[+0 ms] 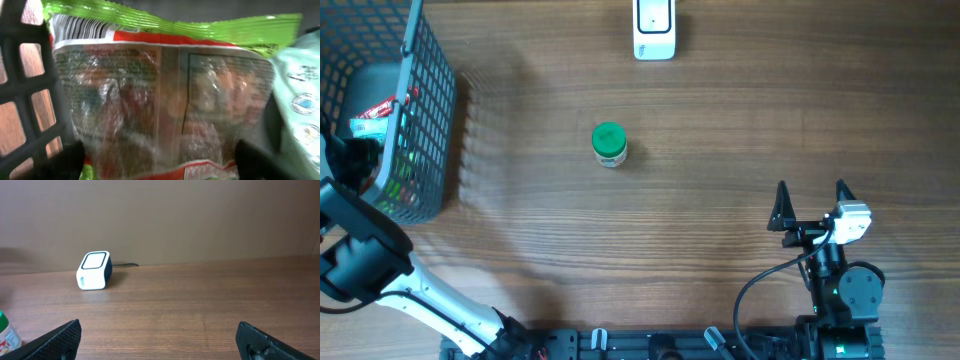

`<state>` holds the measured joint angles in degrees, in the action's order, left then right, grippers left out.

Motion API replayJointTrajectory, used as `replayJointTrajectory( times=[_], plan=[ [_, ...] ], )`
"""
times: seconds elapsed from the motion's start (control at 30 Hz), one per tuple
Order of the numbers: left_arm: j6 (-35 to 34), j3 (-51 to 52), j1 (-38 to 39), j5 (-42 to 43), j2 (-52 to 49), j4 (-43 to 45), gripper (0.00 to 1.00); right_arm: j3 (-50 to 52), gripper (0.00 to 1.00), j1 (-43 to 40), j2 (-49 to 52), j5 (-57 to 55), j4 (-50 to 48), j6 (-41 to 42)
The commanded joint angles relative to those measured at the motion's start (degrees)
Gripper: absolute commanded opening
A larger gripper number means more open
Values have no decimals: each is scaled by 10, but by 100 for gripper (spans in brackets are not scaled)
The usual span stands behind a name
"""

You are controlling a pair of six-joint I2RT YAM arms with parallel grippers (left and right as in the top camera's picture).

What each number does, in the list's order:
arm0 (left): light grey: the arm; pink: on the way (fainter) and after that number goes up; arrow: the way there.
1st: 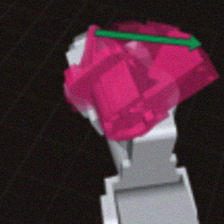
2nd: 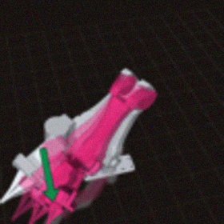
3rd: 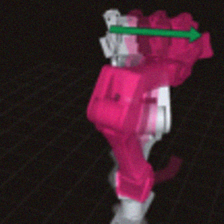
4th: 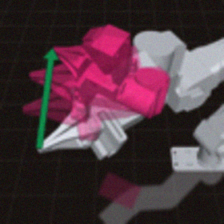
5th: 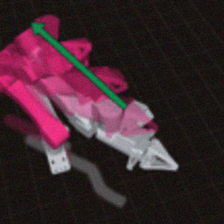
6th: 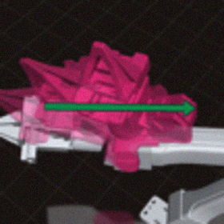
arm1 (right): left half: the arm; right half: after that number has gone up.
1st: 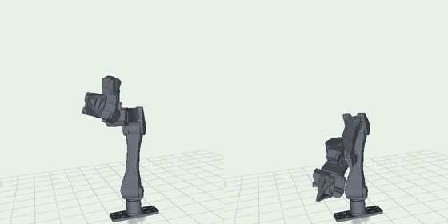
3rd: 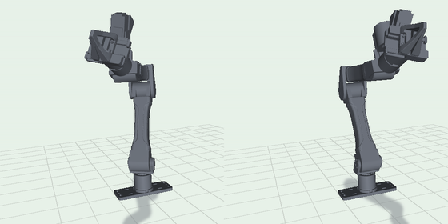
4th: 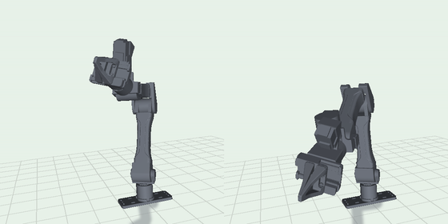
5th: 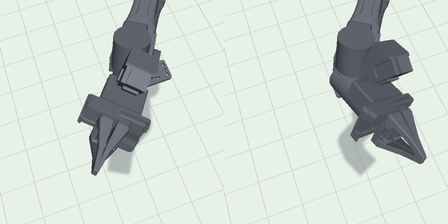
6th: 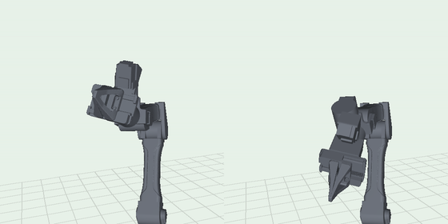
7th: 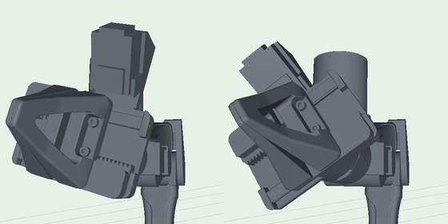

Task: Scan the item barcode
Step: 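Grasp the green snack bag in the basket with the left gripper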

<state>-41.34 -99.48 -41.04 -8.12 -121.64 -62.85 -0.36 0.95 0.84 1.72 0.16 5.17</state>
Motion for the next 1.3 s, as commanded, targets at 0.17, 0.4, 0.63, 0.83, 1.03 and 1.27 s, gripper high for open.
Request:
replayJointTrajectory(
  times=[0.17,0.4,0.63,0.83,1.03,1.27],
  plan=[
    [7,4,-4,-5,-20,-7,4,1,100,-2,1,9,-2,8],
    [6,-8,-9,-5,14,-29,4,1,100,-2,1,9,-2,9],
    [6,-91,-13,-3,100,-80,4,1,99,-2,1,9,-2,9],
    [2,-180,-12,3,191,-105,4,1,100,-2,1,9,-2,9],
    [-11,-227,-12,21,280,-100,4,1,100,-2,1,9,-2,9],
    [-11,-222,-12,21,250,-118,100,1,100,-2,1,9,-2,9]
  ],
)
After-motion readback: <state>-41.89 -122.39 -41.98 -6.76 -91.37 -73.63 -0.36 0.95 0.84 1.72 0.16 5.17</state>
